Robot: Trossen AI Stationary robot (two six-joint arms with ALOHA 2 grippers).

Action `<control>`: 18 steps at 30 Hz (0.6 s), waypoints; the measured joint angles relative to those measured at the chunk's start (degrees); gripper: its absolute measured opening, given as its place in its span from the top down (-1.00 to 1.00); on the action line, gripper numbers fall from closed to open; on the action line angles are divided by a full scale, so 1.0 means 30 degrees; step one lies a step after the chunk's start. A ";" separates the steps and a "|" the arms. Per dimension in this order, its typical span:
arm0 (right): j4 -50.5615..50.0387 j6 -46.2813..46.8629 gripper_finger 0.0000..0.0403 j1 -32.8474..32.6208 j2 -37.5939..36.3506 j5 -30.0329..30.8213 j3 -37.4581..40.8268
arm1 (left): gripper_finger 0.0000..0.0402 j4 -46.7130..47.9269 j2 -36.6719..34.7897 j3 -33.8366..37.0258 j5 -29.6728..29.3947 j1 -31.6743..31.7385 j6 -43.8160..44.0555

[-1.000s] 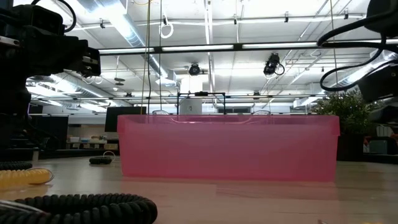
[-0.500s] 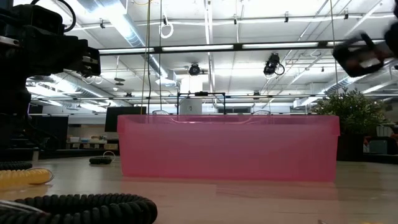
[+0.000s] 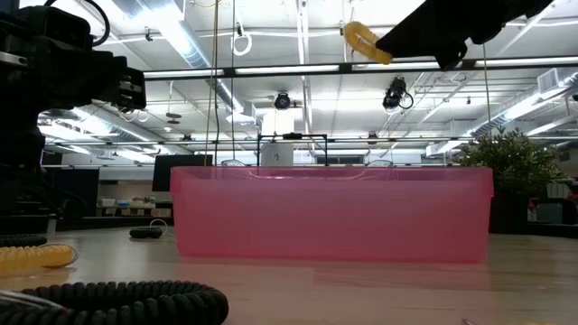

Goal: Sort spring keychains
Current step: Put the middle right orange spring keychain into the pink bin

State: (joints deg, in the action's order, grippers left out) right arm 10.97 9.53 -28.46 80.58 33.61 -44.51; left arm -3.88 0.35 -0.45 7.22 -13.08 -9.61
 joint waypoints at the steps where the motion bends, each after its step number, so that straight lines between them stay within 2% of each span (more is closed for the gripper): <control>1: -0.0129 0.0114 0.99 0.0003 0.0006 -0.0009 0.0001 | 0.66 0.0000 0.0004 0.0000 0.0000 -0.0007 0.0000; 14: -0.0715 0.0171 0.98 -0.0004 0.0007 -0.0024 0.0001 | 0.66 -0.0036 0.0004 0.0000 -0.0022 -0.0005 0.0000; 18: -0.1054 0.0171 0.90 -0.0004 0.0007 -0.0641 0.0001 | 0.66 -0.0037 0.0003 0.0000 -0.0022 0.0000 0.0000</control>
State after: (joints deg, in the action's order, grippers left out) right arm 7.80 10.04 -28.47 80.60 31.69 -44.51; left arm -3.99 0.36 -0.45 7.16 -13.08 -9.61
